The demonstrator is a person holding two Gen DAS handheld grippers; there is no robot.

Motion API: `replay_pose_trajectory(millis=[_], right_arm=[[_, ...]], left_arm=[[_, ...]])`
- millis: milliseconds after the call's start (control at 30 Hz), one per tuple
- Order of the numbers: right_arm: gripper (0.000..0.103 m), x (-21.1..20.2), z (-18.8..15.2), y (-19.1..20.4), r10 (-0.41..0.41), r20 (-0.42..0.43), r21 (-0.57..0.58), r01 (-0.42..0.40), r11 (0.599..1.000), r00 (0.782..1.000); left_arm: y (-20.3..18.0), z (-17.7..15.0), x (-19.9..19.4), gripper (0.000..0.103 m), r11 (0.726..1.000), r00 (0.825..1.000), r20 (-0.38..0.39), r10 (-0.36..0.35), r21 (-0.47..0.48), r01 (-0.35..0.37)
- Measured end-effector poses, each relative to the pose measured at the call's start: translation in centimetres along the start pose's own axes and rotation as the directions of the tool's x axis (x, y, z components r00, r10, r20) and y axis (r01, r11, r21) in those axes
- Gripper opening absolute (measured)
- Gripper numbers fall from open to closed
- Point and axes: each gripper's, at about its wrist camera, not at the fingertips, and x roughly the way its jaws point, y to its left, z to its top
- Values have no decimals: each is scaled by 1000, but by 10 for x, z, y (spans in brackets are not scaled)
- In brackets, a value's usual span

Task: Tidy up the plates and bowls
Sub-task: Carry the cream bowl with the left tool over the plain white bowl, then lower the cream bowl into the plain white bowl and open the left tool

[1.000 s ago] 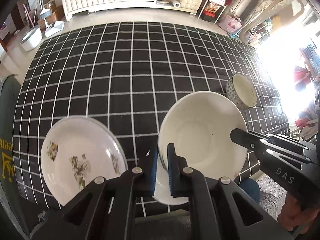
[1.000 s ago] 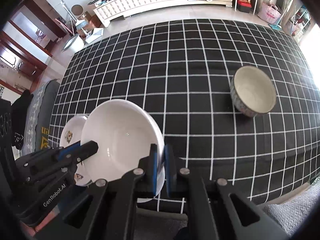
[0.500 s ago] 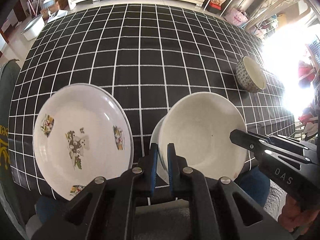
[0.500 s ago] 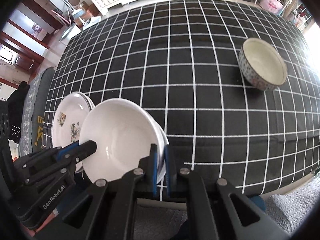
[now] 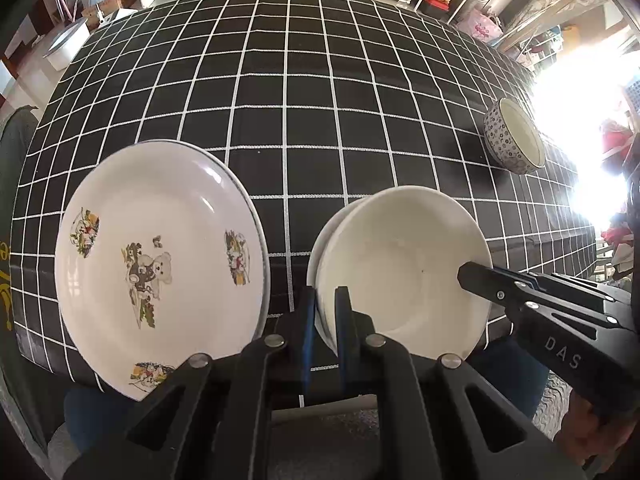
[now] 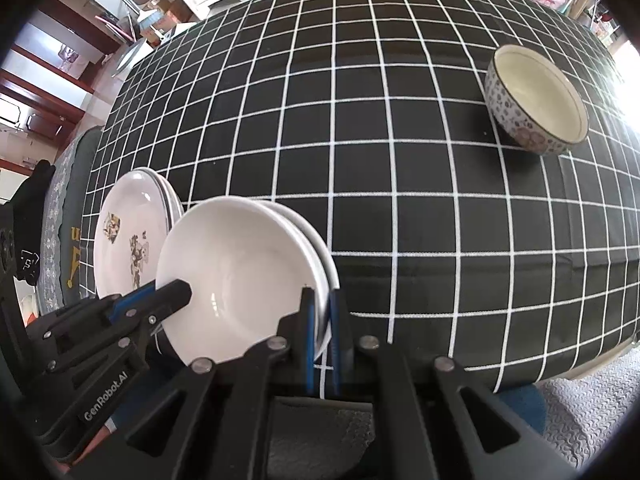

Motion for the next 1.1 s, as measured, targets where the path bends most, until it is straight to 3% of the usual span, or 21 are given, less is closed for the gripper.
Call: replay_pose_trajectory(millis=[767, 1000, 1100], right_arm=[[10, 0, 0, -2, 16, 6, 12, -16, 1000, 1000], [11, 0, 0, -1, 9, 2, 22, -10, 1000, 1000], [12, -4, 1, 1, -4, 8, -3, 4, 1000, 1000]], left_arm=[[3, -2, 4, 8, 1000, 1000, -5, -12, -17, 12], [4, -4, -6, 8, 1000, 999, 25, -22, -16, 23], [4, -3, -11, 13, 1000, 999, 33, -23, -12, 24]])
